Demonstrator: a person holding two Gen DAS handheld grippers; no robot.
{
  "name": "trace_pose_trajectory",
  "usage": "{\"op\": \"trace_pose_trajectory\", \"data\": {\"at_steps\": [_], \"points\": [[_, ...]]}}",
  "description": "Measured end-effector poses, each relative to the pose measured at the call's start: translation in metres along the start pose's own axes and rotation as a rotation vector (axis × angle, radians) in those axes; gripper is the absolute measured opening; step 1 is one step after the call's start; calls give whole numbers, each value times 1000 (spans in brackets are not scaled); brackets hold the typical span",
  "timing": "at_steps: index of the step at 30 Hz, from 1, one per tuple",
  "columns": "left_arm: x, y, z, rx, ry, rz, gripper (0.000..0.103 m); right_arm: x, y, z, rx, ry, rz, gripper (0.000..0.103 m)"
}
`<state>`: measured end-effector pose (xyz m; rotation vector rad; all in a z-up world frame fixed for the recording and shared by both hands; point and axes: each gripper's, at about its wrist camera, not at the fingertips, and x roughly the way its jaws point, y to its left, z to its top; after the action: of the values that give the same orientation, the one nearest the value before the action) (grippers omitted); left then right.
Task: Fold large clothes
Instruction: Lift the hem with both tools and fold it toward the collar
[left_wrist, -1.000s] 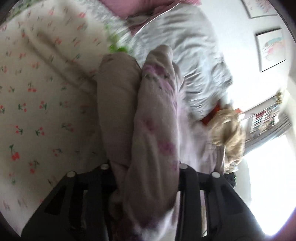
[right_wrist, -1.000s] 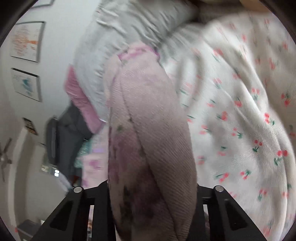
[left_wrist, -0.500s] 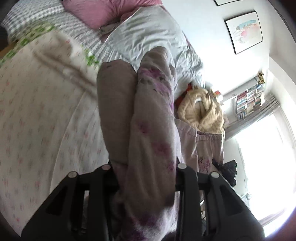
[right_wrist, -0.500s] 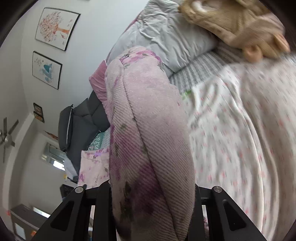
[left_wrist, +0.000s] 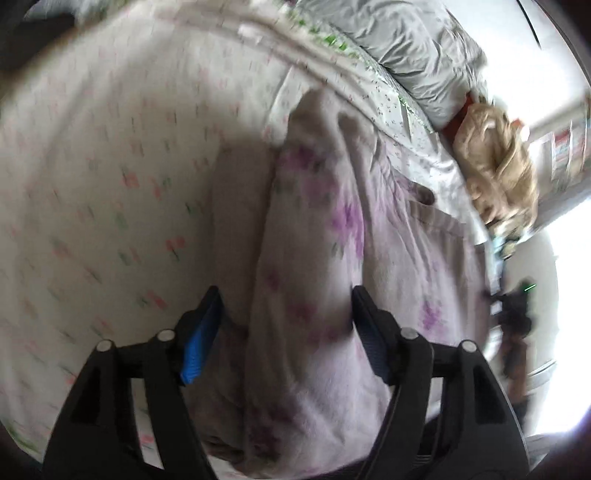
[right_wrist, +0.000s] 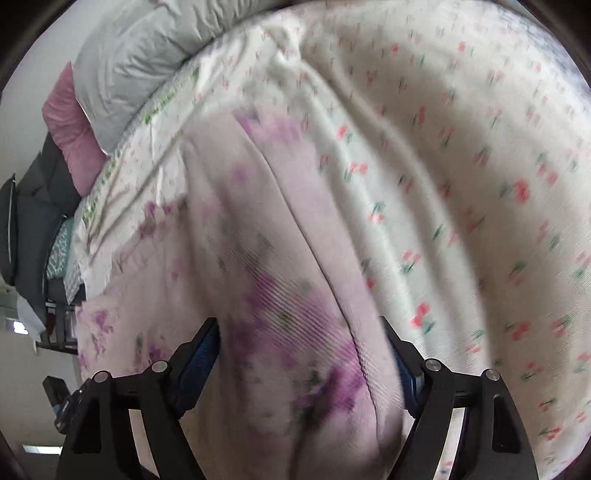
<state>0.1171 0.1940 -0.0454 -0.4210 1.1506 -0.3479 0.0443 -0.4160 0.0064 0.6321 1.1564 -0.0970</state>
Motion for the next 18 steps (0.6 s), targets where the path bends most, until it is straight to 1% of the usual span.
{"op": "trace_pose_trajectory", "data": {"at_steps": [1,2,3,5,7,8,9,10,11,12,13,14,15,17,18], "points": [[-1,-5,8,38,-28,41,73,-4,1,5,-13,-37,-23,82],[0,-9,18,62,-53,64,73,-10,4,8,-30,-72,-36,82],[2,-12,23,72,-70,71,73,-12,10,14,-52,-104,-37,82],[12,-18,38,87,-101,73,73,-9,18,16,-99,-141,-32,82],[25,-25,48,106,-135,91,73,7,24,13,-153,-167,-32,78],[31,-28,52,111,-158,99,69,16,30,10,-194,-189,-59,61],[33,-31,51,113,-173,95,55,19,33,7,-227,-195,-94,49],[37,-34,53,110,-180,93,43,23,42,8,-259,-201,-124,43],[40,-37,55,102,-183,99,19,18,50,9,-294,-228,-139,30],[38,-41,54,99,-196,85,16,8,59,11,-325,-278,-139,24],[27,-46,55,100,-260,60,16,-2,66,11,-344,-329,-130,23],[16,-51,53,106,-310,58,15,-18,76,13,-364,-398,-115,21],[1,-56,57,109,-370,47,15,-25,83,15,-374,-439,-110,19],[-24,-59,65,99,-465,14,15,-41,99,19,-407,-524,-115,19],[-34,-60,71,101,-510,17,15,-44,107,24,-423,-557,-119,19]]}}
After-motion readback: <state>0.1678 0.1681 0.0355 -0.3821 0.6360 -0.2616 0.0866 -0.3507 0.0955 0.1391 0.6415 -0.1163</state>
